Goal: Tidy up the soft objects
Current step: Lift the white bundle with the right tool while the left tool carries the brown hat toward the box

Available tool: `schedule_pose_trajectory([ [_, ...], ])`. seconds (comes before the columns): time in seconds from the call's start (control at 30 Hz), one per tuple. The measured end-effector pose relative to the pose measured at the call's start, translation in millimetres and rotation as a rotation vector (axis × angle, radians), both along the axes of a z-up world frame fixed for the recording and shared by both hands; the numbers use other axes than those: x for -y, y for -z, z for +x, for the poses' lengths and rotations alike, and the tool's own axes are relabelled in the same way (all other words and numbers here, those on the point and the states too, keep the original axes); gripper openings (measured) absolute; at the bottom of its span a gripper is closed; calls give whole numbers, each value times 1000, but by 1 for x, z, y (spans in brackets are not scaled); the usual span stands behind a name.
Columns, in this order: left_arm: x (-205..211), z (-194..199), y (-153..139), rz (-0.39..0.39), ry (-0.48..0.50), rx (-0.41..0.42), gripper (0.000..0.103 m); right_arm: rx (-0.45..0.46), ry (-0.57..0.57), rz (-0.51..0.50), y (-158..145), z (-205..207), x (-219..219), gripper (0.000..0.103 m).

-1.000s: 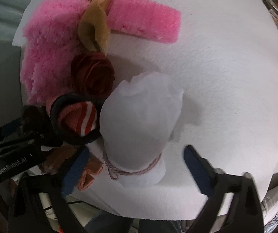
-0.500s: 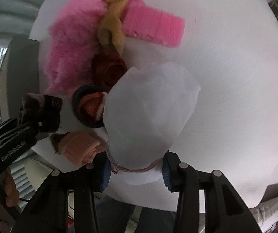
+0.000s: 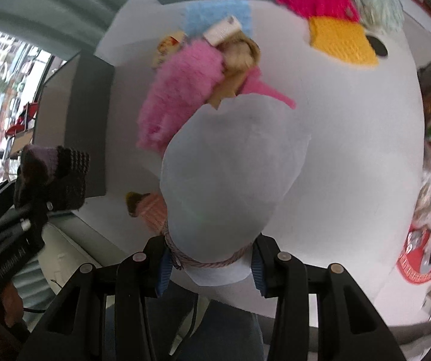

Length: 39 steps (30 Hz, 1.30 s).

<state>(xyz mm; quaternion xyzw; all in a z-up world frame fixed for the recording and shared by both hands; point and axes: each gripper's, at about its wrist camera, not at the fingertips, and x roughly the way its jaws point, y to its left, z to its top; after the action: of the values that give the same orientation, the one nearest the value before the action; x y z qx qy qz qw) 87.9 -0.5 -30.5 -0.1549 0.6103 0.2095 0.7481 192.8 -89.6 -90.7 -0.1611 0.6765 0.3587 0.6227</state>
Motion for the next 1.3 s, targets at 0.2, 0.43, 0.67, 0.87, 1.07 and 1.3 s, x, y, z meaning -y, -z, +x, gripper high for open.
schedule_pose_trajectory([
  [0.2,-2,1,-30,63,2,42,45,38,-53,41,-23,7,-27,47],
  [0.43,-5,-2,-42,89,-13,62,45,55,-89,81,-46,10,-3,47],
  [0.67,-7,-8,-43,93,-31,62,45,36,-73,90,-49,11,2,47],
  [0.87,-7,-9,-43,91,-30,62,45,27,-69,87,-47,10,2,47],
  [1.07,-8,-10,-44,94,-21,66,45,27,-68,86,-47,10,1,47],
  [1.3,-8,-11,-44,92,-20,66,45,27,-68,84,-47,11,2,47],
])
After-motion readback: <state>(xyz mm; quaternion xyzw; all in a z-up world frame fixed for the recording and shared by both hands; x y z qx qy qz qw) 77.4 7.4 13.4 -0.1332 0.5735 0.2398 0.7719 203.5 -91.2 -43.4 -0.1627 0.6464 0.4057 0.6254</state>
